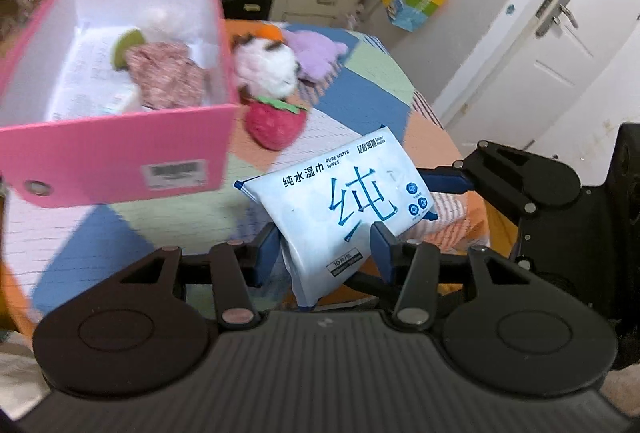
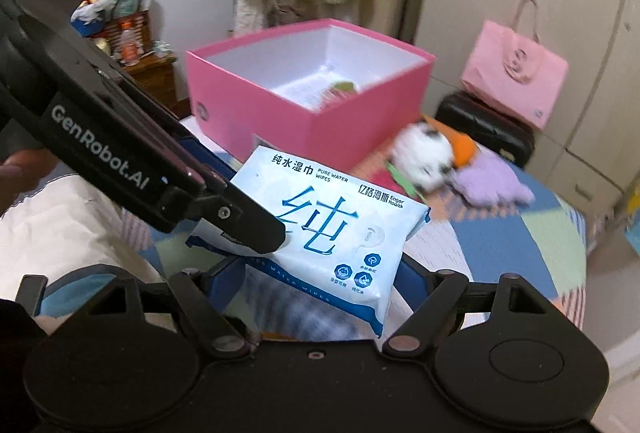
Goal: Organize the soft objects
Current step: 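Lift and carry the wipes pack over the pink box with both tools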
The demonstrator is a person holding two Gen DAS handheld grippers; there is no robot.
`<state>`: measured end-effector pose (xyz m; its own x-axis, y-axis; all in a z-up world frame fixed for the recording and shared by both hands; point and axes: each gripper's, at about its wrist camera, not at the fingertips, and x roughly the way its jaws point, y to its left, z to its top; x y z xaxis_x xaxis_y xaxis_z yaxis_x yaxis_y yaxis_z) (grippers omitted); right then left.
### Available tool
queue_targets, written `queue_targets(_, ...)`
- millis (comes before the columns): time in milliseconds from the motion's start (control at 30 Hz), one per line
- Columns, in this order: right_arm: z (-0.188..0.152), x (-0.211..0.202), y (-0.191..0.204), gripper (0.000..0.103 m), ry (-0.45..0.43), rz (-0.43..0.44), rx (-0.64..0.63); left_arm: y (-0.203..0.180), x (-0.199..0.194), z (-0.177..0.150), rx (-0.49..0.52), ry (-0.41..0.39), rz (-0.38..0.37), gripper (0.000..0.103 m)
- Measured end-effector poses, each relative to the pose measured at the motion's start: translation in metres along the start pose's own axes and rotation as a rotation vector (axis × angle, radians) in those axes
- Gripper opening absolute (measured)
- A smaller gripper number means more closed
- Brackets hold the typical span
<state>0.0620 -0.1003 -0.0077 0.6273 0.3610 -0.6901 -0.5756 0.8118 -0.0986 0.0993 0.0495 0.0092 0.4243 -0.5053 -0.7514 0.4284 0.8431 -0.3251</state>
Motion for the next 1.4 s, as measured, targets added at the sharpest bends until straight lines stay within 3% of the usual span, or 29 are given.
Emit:
queue_targets(267,0.040,0.007,0.030,0.085,-0.021,0.035,-0.091,0.028,-0.041,-0.001,0.016,-0.042,0.052,0.047)
queue_targets(467,0.070,0.015,0.046,0.085,-0.027,-0.005,-0.153,0.048,-0.056,0.012,0.023,-0.094,0.067,0.047)
queue_targets(733,0.103,0.032,0.034,0.086,-0.088,-0.011,-0.105,0.078,-0.061,0.044,0.038,-0.170,0.070,0.047)
queue_targets(967,0.138,0.064,0.003,0.086,-0.159,0.103,-0.059,0.123,-0.046,0.081,-0.018,-0.221,0.118,0.047)
queue_targets(1100,0.151,0.086,-0.017,0.079,-0.164,0.156,-0.040,0.151,-0.026,0.095,-0.101,-0.201,0.092,0.047)
queue_targets(1167,0.155,0.098,-0.023,0.060,-0.151,0.172,-0.029,0.158,-0.019,0.098,-0.116,-0.201,0.144,0.047)
queue_targets(1400,0.163,0.133,-0.041,0.045,-0.104,0.186,0.023,0.167,0.003,0.107,-0.101,-0.178,0.212,0.047)
